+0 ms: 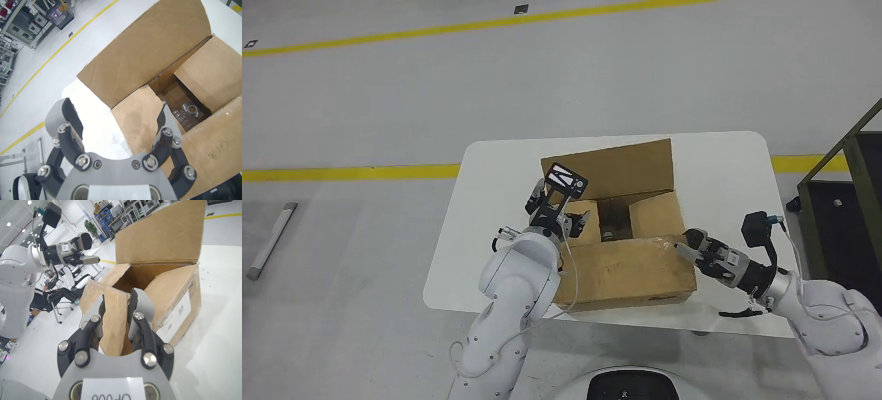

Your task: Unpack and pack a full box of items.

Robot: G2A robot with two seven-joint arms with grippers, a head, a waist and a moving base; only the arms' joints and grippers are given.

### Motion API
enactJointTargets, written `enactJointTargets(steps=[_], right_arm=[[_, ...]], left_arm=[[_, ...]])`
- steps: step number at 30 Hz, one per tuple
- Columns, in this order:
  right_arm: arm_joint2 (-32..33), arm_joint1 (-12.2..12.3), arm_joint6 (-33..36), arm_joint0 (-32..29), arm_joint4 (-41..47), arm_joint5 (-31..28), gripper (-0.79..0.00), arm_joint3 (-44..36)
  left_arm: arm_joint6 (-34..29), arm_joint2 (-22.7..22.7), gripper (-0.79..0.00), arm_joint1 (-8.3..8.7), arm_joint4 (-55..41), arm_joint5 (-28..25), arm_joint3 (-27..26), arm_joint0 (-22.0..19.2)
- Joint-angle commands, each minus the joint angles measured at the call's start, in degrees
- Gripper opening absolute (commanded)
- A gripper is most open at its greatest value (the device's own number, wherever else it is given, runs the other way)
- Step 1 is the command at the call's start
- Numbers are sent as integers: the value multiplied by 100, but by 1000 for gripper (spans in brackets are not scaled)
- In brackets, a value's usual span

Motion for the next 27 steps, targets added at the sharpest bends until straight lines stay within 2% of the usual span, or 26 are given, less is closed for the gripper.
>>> enactJointTargets(steps=[1, 5, 9, 13, 15, 16, 17, 18, 24, 27], right_arm=[[30, 27, 177, -43, 150, -26, -591, 10], [45, 86, 557, -113, 423, -59, -514, 9], [4, 152, 1065, -172, 863, -141, -486, -76], [-10, 220, 1452, -200, 1109, -294, -517, -171], [8, 251, 1566, -197, 1005, -373, -566, -217], [31, 268, 1602, -187, 786, -494, -631, -289], [58, 279, 1565, -193, 553, -624, -745, -352], [118, 286, 1453, -201, 221, -763, -785, -436], [285, 254, 154, -469, -841, -1266, -785, -841], [417, 229, -506, -564, -1757, -1443, -785, -1117]], left_arm=[[0, 0, 0, 0, 0, 0, 0, 0], [0, 0, 0, 0, 0, 0, 0, 0], [0, 0, 0, 0, 0, 0, 0, 0], [0, 0, 0, 0, 0, 0, 0, 0], [0, 0, 0, 0, 0, 0, 0, 0], [0, 0, 0, 0, 0, 0, 0, 0], [0, 0, 0, 0, 0, 0, 0, 0], [0, 0, 0, 0, 0, 0, 0, 0], [32, -5, 0, 0, -11, 11, 1, 14], [139, -67, 0, 3, -138, 6, -7, 74]])
